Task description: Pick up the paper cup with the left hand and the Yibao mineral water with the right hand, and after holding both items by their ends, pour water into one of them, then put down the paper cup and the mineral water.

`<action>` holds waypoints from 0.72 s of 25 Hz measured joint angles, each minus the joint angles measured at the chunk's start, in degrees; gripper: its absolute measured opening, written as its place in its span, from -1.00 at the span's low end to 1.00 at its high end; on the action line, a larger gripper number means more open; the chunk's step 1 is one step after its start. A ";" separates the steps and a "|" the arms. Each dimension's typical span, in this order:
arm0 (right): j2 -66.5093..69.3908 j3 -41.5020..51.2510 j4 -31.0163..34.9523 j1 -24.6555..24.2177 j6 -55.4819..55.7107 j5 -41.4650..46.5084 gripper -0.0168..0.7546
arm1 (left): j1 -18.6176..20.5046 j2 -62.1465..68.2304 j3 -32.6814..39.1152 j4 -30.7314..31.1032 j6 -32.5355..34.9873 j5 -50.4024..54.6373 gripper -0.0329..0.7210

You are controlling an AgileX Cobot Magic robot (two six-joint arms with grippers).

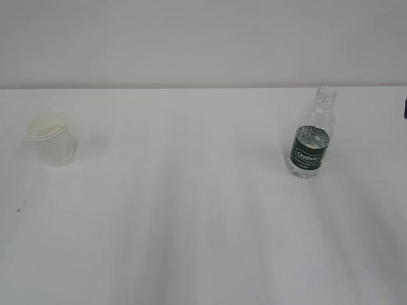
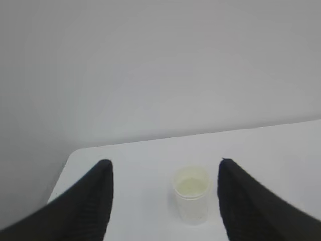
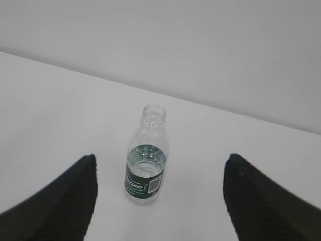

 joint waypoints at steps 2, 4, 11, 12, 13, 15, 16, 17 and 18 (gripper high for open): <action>-0.84 -0.12 -0.36 0.00 0.00 1.18 0.58 | 0.00 -0.55 0.00 -0.87 0.00 1.33 0.33; -2.16 -0.12 -0.61 0.00 0.00 2.27 0.58 | 0.00 -0.81 0.00 -1.25 0.00 1.72 0.33; -6.16 -0.12 -0.85 0.00 0.00 5.46 0.58 | 0.00 -0.88 -2.42 -1.50 0.00 6.41 0.32; -6.51 -0.12 -0.85 0.00 0.00 6.07 0.58 | 0.00 -0.88 -2.83 -1.60 0.00 7.04 0.32; -6.68 -0.12 -0.85 0.00 0.00 6.72 0.58 | 0.00 -0.88 -3.18 -1.59 0.00 7.50 0.32; -7.30 -0.12 -0.92 0.00 0.00 8.10 0.58 | 0.00 -0.88 -3.87 -1.72 0.00 8.87 0.32; -7.48 -0.23 -0.92 0.00 0.00 8.67 0.58 | 0.00 -0.88 -4.30 -1.98 0.00 9.61 0.32; -7.84 -0.21 -0.92 0.00 0.00 9.09 0.58 | 0.00 -0.88 -4.79 -2.39 0.00 10.39 0.32; -8.04 -0.47 -0.92 0.00 0.00 9.74 0.58 | 0.00 -0.88 -5.09 -2.76 0.00 11.07 0.32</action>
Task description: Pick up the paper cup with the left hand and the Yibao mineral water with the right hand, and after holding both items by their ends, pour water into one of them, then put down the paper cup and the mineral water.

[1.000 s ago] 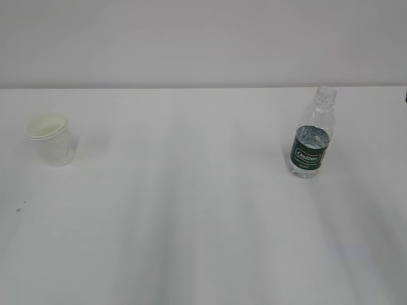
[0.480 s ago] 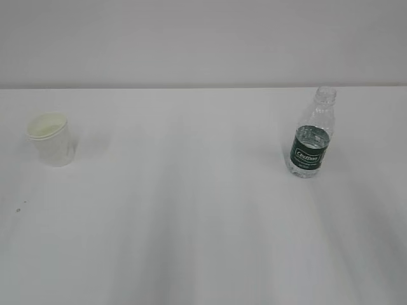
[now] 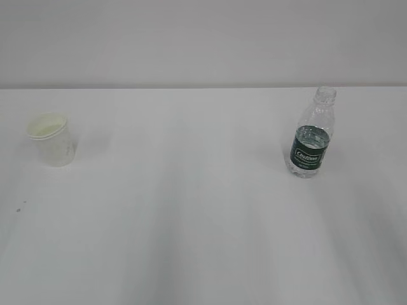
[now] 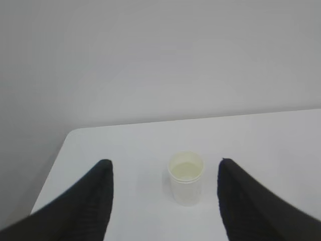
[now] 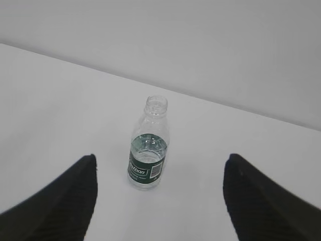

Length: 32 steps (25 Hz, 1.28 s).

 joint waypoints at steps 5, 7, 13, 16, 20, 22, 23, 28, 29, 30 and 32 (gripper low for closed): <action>-0.76 -2.22 -0.14 0.00 0.83 3.25 0.58 | 0.00 -0.32 -1.26 -0.41 0.00 2.89 0.32; -0.86 -3.09 -0.28 0.00 1.31 4.25 0.58 | 0.00 -0.79 -1.26 -0.53 0.00 3.99 0.32; -0.86 -3.75 -5.13 0.00 7.96 7.04 0.58 | 0.00 -2.25 -1.26 -1.09 0.00 5.47 0.32; -0.86 -3.84 -9.20 0.00 12.57 8.93 0.58 | 0.00 -3.22 -1.30 -1.28 0.00 5.87 0.32; -2.39 -3.88 -13.22 0.00 16.62 11.95 0.58 | 0.00 -4.36 -1.49 -1.38 0.00 6.74 0.32; -3.71 -4.40 -15.80 0.00 18.82 14.47 0.58 | 0.00 -4.61 -1.42 -1.53 0.00 7.61 0.31; -4.49 -4.89 -17.10 0.00 19.95 15.75 0.58 | 0.00 -4.70 -1.42 -1.71 0.00 8.07 0.31; -8.44 -6.08 -21.83 0.00 23.70 21.97 0.58 | 0.00 -4.73 -1.42 -4.26 0.53 8.84 0.30; -9.14 -6.08 -21.98 0.00 23.79 22.93 0.58 | 0.00 -4.73 -1.42 -4.94 0.93 9.29 0.30; -9.91 -6.08 -21.98 0.00 23.93 23.65 0.58 | 0.00 -4.73 -1.42 -5.95 1.81 9.55 0.30; -11.31 -6.08 -22.10 0.00 24.05 25.42 0.58 | 0.00 -4.73 -1.42 -8.52 4.11 10.07 0.30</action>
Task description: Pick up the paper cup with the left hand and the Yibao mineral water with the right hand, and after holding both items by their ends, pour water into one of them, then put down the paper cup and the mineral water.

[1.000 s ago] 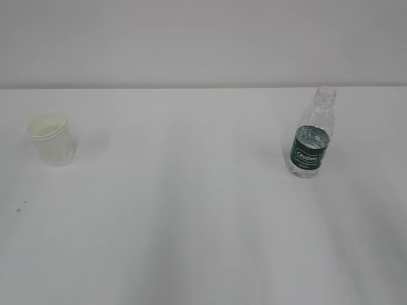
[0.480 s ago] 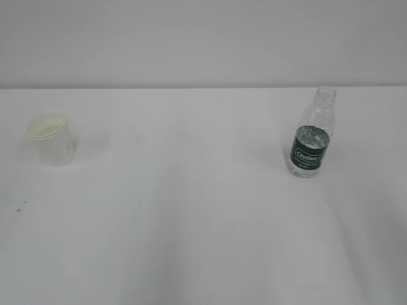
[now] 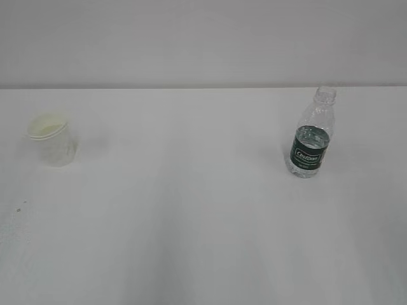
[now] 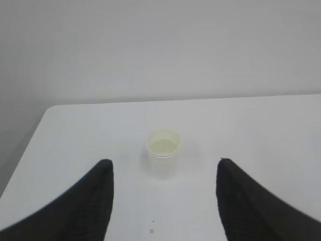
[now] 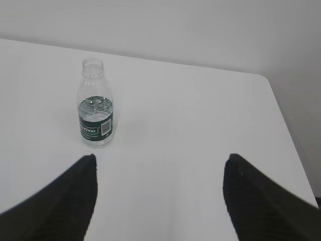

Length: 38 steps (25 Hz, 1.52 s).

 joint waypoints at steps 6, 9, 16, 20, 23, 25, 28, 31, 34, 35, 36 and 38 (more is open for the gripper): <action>-2.92 -0.08 0.00 0.00 0.11 5.70 0.58 | 0.00 0.00 0.00 -5.07 5.79 1.55 0.30; -3.52 -0.08 0.00 0.00 0.11 8.23 0.58 | 0.00 0.00 0.00 -5.36 6.19 2.36 0.28; -4.49 -0.08 0.10 0.00 0.11 10.40 0.58 | 0.00 -2.08 0.00 -5.50 6.39 3.70 0.25; -4.49 -0.08 0.10 0.00 0.11 10.54 0.58 | 0.00 -2.69 -0.09 -5.50 6.39 4.76 0.25; -4.49 -0.08 0.32 0.00 0.11 10.54 0.58 | 0.00 -2.69 -0.09 -5.50 6.39 5.33 0.24; -4.49 -0.08 0.54 0.00 0.11 10.54 0.57 | 0.00 -2.69 -0.09 -5.24 6.39 5.33 0.24; -4.49 -0.08 0.54 0.00 0.11 10.54 0.57 | 0.00 -2.69 -0.09 -4.12 6.39 5.33 0.23; -4.49 -0.08 0.73 0.00 0.11 10.42 0.57 | 0.00 -2.82 -0.09 -2.39 6.42 5.33 0.21; -4.49 -0.08 1.88 0.00 0.11 10.07 0.58 | -1.32 -3.85 -0.09 -1.15 6.42 5.21 0.20; -4.49 -0.08 2.77 0.00 0.11 9.71 0.58 | -2.62 -4.14 -0.09 -0.40 6.42 5.21 0.20; -4.49 -0.08 3.54 0.00 0.11 9.45 0.58 | -4.06 -4.44 -0.09 0.64 6.42 5.21 0.20; -4.49 -0.08 5.25 0.00 0.11 8.81 0.58 | -6.34 -5.02 -0.09 2.29 6.52 5.75 0.19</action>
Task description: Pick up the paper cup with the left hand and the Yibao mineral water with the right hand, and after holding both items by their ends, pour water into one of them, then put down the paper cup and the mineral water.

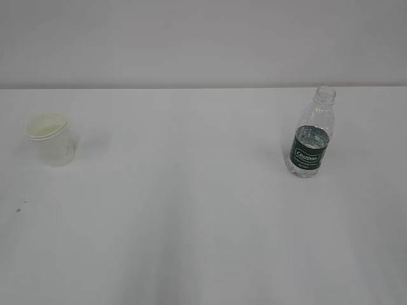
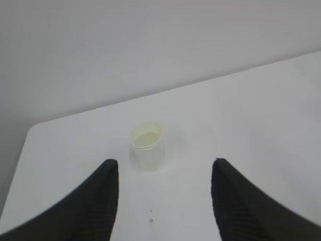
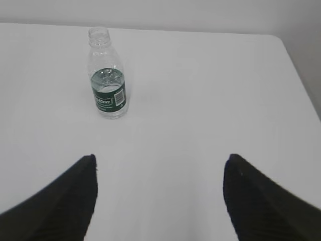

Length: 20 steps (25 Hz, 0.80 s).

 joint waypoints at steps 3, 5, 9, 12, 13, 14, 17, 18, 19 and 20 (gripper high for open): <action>0.00 -0.24 2.23 0.00 0.00 0.50 0.58 | -1.25 -1.07 0.00 -0.89 0.00 1.19 0.19; 0.00 -1.21 2.60 0.00 -0.14 1.91 0.58 | -1.36 -2.40 0.00 -2.57 0.00 2.53 0.19; 0.00 -2.91 2.82 0.00 -2.10 3.60 0.57 | -1.36 -4.72 0.00 -3.64 0.00 5.53 0.18; 0.00 -2.91 2.82 0.00 -3.40 4.65 0.57 | -1.36 -5.53 -0.30 -3.78 0.00 6.71 0.18; 0.00 -2.91 2.82 0.00 -3.95 4.98 0.57 | -1.36 -5.64 -0.43 -3.81 0.00 7.17 0.18; 0.00 -2.91 2.82 0.00 -4.35 5.39 0.57 | -1.36 -5.77 -0.66 -3.91 0.00 7.27 0.18; -0.97 -2.91 3.09 0.00 -5.63 6.94 0.57 | -1.36 -5.77 -1.62 -4.12 0.00 7.71 0.18; -1.78 -2.91 3.24 0.00 -5.98 7.04 0.57 | -1.36 -5.77 -2.10 -4.12 0.00 7.86 0.18; -3.04 -2.91 3.24 0.00 -6.12 7.07 0.57 | -1.36 -5.77 -2.79 -4.12 0.00 8.29 0.18; -4.59 -2.91 3.24 0.00 -6.36 7.30 0.57 | -1.36 -5.77 -3.24 -4.12 0.00 8.70 0.18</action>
